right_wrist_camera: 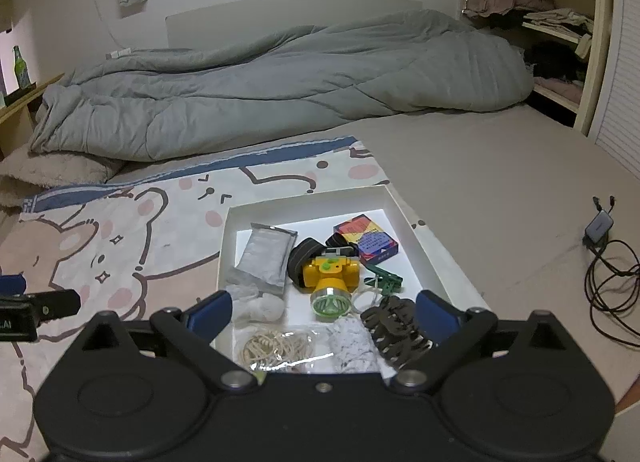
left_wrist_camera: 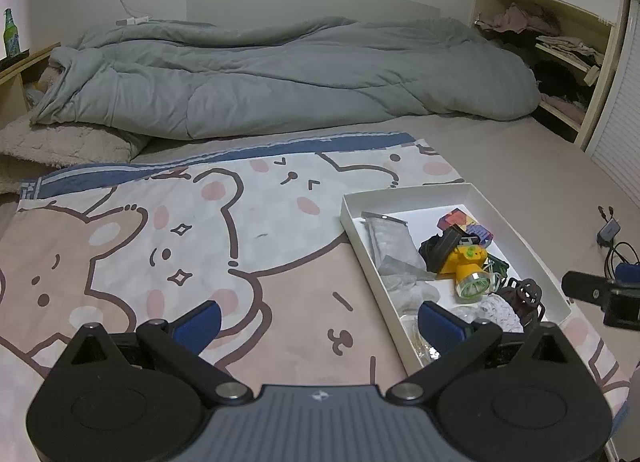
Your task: Organize objects
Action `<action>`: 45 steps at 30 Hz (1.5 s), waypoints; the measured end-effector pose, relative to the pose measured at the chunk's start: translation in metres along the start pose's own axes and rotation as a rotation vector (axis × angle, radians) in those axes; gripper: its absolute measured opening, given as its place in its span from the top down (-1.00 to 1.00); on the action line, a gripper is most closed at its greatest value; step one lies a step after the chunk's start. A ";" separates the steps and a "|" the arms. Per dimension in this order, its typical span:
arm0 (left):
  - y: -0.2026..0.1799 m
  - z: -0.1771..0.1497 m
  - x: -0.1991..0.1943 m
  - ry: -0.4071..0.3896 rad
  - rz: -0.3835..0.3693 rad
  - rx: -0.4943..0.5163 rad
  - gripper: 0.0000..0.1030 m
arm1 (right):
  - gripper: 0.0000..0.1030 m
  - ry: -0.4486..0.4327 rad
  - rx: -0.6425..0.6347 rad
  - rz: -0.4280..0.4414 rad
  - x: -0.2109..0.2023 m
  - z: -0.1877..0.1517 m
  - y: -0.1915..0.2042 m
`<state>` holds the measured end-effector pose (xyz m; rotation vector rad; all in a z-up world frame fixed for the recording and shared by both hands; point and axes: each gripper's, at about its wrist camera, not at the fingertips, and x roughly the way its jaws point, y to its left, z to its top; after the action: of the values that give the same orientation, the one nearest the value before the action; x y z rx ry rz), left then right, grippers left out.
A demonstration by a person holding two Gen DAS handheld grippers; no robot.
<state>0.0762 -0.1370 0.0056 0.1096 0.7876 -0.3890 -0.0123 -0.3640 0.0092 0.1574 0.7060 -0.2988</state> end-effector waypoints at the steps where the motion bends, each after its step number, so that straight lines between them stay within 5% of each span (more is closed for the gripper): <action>1: 0.000 -0.001 0.000 0.001 0.002 0.000 -1.00 | -0.93 0.001 -0.007 -0.001 -0.001 -0.001 0.001; 45: 0.003 -0.001 -0.003 -0.003 0.008 0.011 -1.00 | -0.93 -0.009 -0.054 -0.010 -0.007 -0.003 0.018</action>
<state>0.0747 -0.1330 0.0069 0.1224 0.7824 -0.3860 -0.0131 -0.3447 0.0118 0.1008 0.7056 -0.2894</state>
